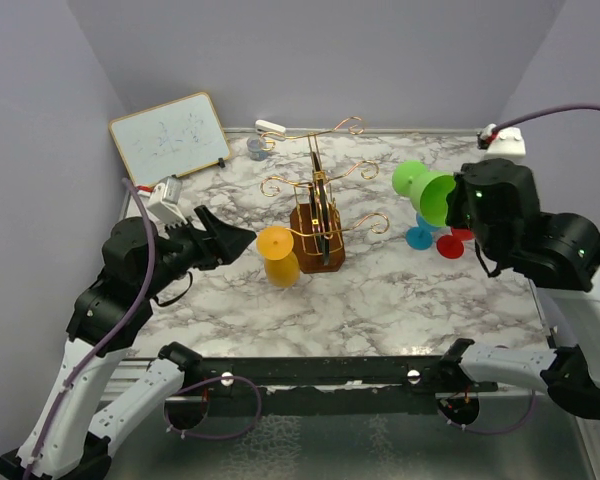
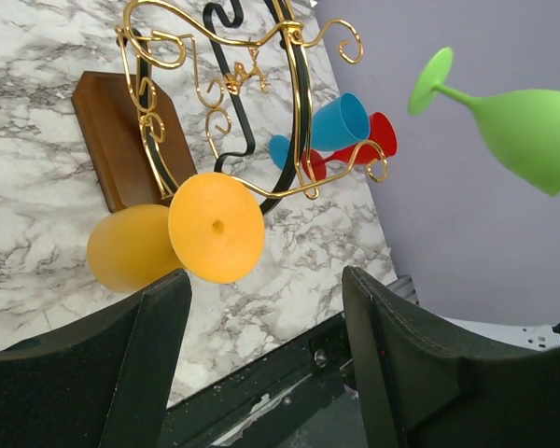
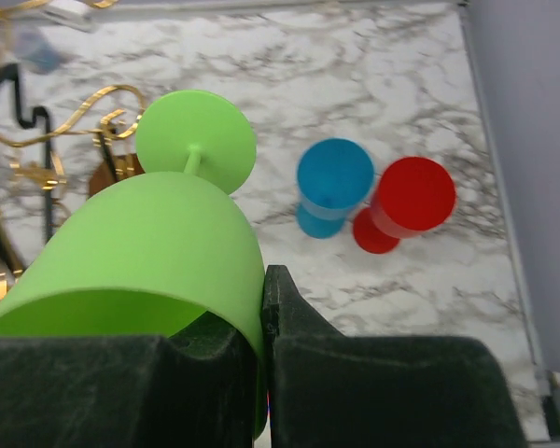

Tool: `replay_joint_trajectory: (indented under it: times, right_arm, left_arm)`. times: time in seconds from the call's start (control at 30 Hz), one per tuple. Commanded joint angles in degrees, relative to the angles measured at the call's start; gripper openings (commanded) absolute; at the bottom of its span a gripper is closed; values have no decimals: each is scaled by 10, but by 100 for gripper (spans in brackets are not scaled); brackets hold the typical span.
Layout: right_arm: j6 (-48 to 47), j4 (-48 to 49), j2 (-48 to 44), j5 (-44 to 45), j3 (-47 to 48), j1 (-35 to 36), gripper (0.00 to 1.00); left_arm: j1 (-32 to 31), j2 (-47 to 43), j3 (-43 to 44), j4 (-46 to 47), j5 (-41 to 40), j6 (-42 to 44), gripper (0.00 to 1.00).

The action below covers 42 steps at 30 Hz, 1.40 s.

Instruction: Take the wine glass off the wine glass rack

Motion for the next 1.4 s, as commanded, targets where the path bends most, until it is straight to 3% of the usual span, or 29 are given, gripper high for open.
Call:
replay_joint_trajectory:
  times: [0.0, 0.17, 0.4, 0.6, 0.87, 1.17, 1.37]
  right_arm:
    - [32, -74, 31, 130, -20, -7, 1]
    - [18, -77, 45, 122, -35, -39, 1]
    - [-69, 6, 75, 2, -79, -102, 1]
    - [-83, 11, 106, -91, -84, -119, 1]
    - [-97, 39, 116, -133, -124, -147, 1]
    - [-111, 70, 200, -192, -119, -191, 1]
    - [-108, 110, 229, -205, -181, -212, 1]
  left_arm:
    - [0, 3, 29, -41, -45, 22, 68]
    - [1, 18, 40, -67, -61, 36, 67]
    - [1, 32, 45, -66, -59, 45, 66]
    - [0, 33, 55, -72, -57, 45, 66]
    - [1, 45, 64, -78, -47, 53, 65]
    - [1, 44, 70, -86, -42, 61, 65]
    - [1, 31, 60, -93, -38, 64, 64]
